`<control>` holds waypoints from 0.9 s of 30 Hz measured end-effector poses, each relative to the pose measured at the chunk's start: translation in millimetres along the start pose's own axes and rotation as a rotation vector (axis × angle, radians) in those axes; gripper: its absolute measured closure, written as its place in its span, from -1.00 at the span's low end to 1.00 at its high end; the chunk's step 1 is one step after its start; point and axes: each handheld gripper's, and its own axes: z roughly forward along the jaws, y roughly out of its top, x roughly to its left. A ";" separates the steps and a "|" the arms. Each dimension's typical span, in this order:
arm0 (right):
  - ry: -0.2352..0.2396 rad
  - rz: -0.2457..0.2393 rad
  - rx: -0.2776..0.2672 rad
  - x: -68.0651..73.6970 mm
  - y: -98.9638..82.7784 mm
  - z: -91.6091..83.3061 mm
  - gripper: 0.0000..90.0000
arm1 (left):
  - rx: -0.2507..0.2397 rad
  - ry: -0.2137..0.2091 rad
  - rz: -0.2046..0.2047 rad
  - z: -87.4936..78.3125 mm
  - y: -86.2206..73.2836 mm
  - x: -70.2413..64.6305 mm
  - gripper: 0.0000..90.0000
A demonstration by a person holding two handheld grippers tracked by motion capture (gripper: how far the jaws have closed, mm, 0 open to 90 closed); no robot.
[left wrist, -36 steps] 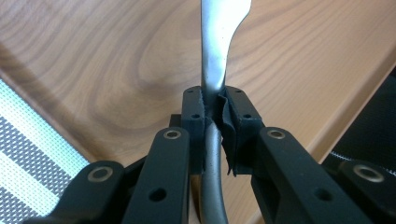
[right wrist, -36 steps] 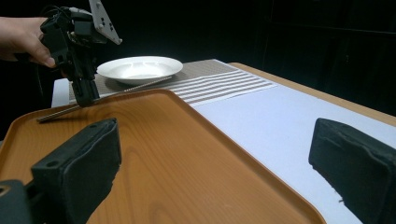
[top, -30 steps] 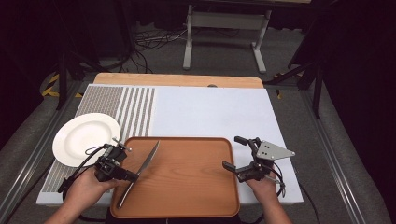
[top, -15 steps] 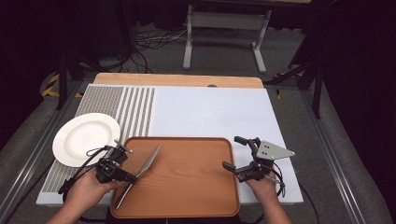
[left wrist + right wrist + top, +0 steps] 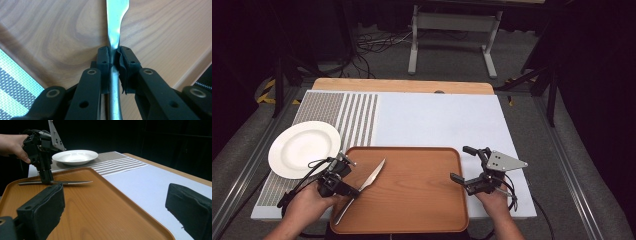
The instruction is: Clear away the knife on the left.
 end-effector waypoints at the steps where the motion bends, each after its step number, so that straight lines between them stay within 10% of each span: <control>1: 0.001 0.000 0.000 -0.1 0.0 0.1 -0.94 | 0.000 -0.005 -0.003 0.3 0.0 -0.4 0.77; 9: 0.002 0.000 0.002 0.2 0.0 0.2 -0.94 | -0.015 0.018 0.024 -1.8 -0.6 -1.7 0.61; 13: 0.003 0.000 0.002 0.0 -0.1 0.3 -0.94 | -0.041 0.026 0.045 -3.8 -1.1 -1.6 0.05; 19: 0.004 0.001 0.001 0.1 -0.1 0.4 -0.94 | -0.126 0.071 0.223 -9.3 -5.8 -10.2 -0.50; 27: 0.006 -0.001 0.002 0.4 -0.1 0.6 -0.94 | -0.185 0.117 0.410 -9.0 -9.8 -26.8 -0.39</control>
